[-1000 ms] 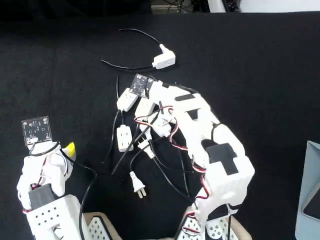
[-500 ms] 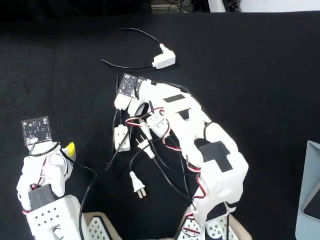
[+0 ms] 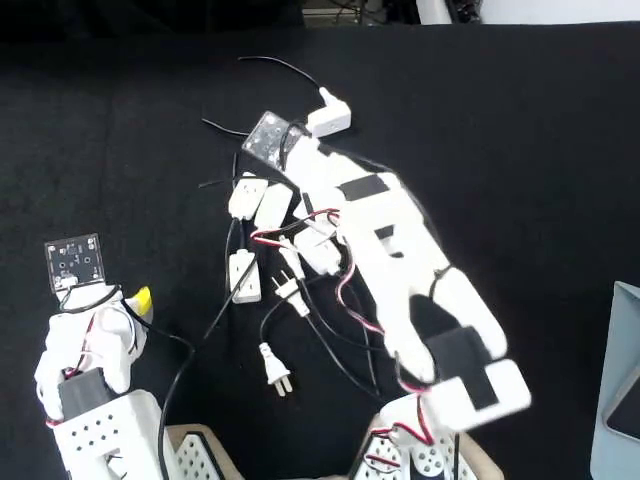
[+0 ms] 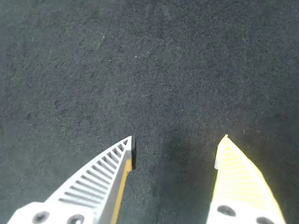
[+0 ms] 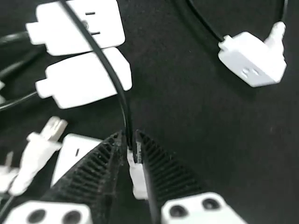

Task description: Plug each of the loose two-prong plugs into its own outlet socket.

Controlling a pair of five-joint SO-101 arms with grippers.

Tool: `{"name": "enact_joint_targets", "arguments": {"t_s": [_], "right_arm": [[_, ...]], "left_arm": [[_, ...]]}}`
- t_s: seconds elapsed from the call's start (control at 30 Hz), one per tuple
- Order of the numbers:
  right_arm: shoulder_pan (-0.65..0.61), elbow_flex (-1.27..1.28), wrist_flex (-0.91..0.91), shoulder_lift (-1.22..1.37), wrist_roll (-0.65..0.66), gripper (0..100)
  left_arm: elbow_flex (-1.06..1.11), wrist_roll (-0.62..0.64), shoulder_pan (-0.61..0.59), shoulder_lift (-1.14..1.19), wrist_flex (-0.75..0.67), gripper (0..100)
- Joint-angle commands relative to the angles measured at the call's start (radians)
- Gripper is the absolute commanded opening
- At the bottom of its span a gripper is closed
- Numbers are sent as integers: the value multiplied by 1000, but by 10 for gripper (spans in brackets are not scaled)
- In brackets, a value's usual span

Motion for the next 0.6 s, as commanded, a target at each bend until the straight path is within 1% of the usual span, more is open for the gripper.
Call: {"name": "enact_joint_targets", "arguments": {"t_s": [0.0,0.17,0.4,0.57], "right_arm": [[0,-10,114,-113,-91,11],[49,-10,281,-157,-172,11],[196,-10,423,-166,-170,11],[273,-12,496,-199,-169,11]], "left_arm": [[-8,2,8,-9,-5,285],[-8,2,8,-9,-5,285],[-8,2,8,-9,-5,285],[-8,2,8,-9,-5,285]]}}
